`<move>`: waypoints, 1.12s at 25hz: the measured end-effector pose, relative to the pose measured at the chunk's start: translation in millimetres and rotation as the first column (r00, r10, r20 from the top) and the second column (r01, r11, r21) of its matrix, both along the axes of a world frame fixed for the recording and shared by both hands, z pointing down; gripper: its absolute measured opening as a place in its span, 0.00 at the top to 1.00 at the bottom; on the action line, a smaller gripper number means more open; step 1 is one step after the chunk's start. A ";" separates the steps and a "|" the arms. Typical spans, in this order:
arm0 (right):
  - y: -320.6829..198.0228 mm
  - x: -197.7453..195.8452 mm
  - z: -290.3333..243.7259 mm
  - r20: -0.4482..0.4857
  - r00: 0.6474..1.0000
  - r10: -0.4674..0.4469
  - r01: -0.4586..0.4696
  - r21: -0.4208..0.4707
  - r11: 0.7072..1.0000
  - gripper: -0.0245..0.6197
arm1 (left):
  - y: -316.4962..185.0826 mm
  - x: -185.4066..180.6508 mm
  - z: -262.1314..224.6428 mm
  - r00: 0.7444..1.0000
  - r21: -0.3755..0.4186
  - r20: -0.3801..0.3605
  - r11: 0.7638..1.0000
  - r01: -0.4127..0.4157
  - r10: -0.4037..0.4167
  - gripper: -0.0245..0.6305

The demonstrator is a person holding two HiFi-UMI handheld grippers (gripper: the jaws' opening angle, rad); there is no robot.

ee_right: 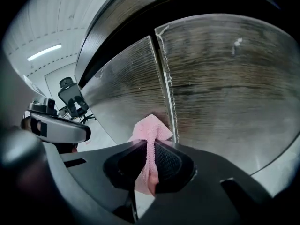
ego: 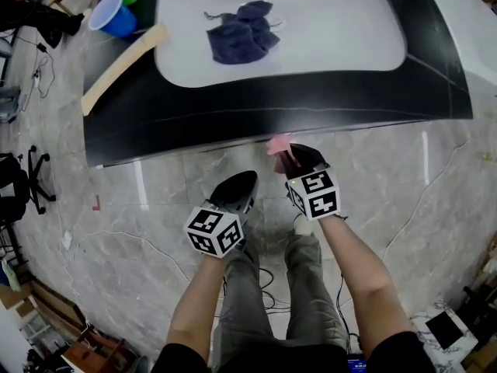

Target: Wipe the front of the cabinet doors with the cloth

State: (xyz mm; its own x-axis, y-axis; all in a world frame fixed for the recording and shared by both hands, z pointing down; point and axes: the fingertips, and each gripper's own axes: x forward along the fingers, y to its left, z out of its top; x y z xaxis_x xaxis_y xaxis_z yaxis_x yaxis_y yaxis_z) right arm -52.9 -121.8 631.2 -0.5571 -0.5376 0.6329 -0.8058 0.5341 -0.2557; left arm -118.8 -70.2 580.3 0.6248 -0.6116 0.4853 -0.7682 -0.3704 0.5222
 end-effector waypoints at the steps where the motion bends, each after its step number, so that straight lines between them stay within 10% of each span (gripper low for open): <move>1: 2.9 0.7 -2.4 0.007 1.000 0.002 -0.002 0.000 1.000 0.88 | 1.0 3.0 -1.3 1.000 0.000 -0.001 1.000 -0.005 0.005 0.95; 17: 93.8 6.9 -58.3 0.117 0.983 -0.139 0.140 -0.001 0.990 0.88 | 41.9 26.9 -37.6 0.992 0.018 -0.006 0.992 0.124 -0.124 0.95; 28: 91.8 12.2 -85.2 0.133 0.989 -0.069 0.063 0.056 0.996 0.88 | 50.1 -0.7 -29.3 0.984 -0.005 -0.021 0.984 0.178 -0.178 0.95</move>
